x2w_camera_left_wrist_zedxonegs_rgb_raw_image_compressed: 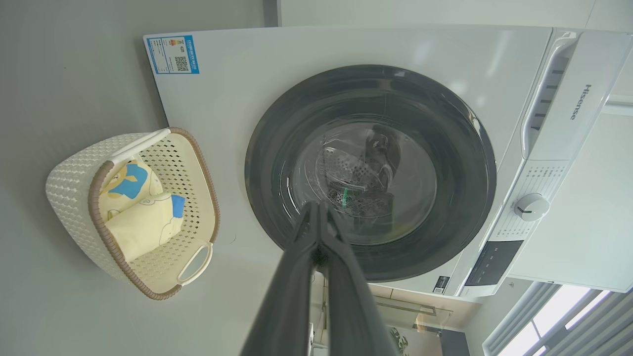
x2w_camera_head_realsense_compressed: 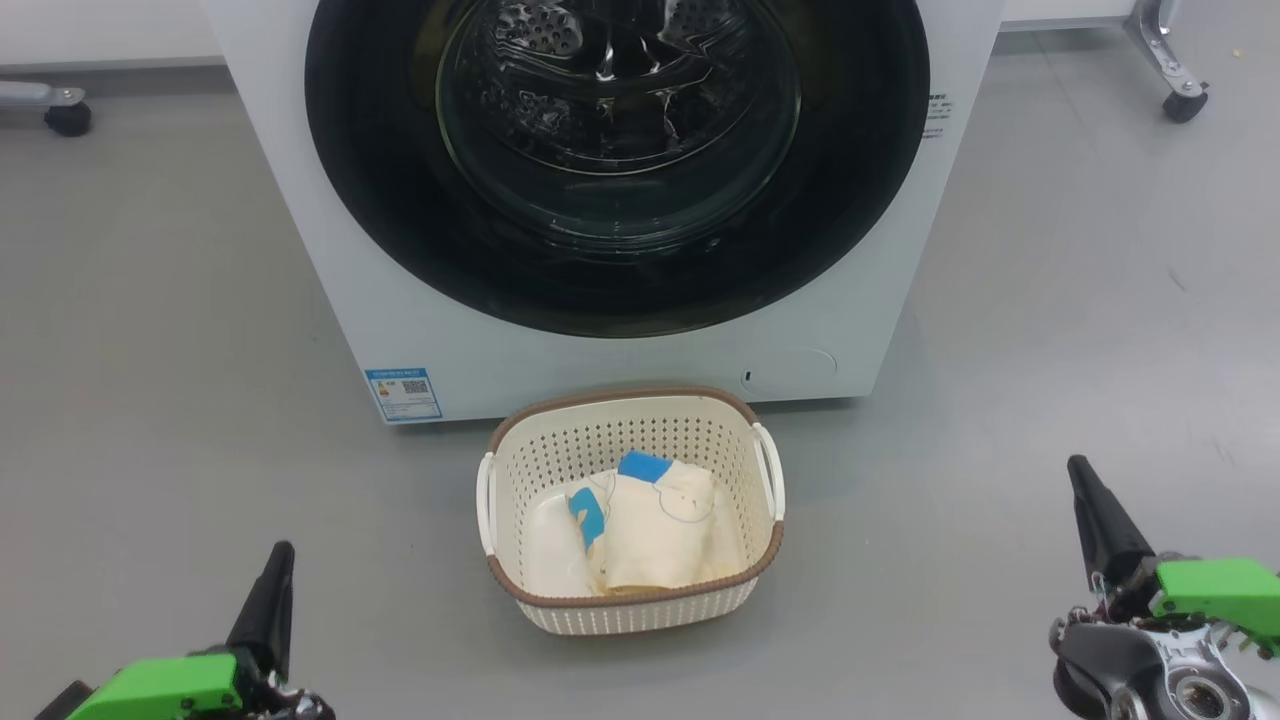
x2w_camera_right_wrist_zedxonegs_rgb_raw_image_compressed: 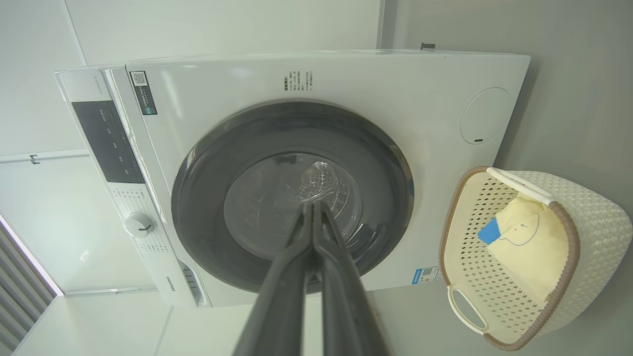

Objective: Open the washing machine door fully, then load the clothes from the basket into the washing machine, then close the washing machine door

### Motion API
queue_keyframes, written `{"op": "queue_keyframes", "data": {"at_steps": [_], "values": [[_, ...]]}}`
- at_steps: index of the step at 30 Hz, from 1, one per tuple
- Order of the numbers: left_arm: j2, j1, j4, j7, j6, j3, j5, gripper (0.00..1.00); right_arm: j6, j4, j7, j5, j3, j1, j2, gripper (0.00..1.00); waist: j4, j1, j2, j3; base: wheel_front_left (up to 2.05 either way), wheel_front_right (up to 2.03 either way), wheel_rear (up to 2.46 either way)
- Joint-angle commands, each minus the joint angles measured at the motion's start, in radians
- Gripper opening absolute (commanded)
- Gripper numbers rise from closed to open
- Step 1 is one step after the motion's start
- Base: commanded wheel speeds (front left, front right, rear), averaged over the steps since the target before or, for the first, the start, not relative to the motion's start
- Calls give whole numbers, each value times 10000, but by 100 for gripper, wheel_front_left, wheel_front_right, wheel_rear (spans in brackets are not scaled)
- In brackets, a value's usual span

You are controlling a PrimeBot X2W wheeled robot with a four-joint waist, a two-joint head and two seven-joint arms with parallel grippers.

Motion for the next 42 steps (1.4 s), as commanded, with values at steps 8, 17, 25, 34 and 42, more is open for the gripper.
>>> {"op": "queue_keyframes", "data": {"at_steps": [8, 17, 25, 34, 42], "values": [[-58, 108, 357, -104, 10, -76, -2, 100, 1, 308, -24, -15, 28, 187, 60, 100, 1, 0, 0, -2, 0, 0, 0], [-45, 11, 172, -269, 4, -203, -35, 100, -1, 174, -158, -114, -19, 109, 6, 100, 2, 0, 0, -15, 0, 0, 0], [-20, -53, 6, -465, 0, -272, 32, 100, -3, 62, -171, -226, 4, 54, -76, 100, -2, 0, 0, -36, 0, 0, 0], [154, -149, -37, -854, 30, -479, 908, 100, -5, 2, -499, -1078, 79, -18, -288, 100, 13, 0, 0, -68, 0, 0, 0], [270, -285, -108, -1107, 356, -652, 2317, 100, -7, 150, -931, -2752, -1, -180, -426, 100, 43, 0, 0, -80, 0, 0, 0]]}}
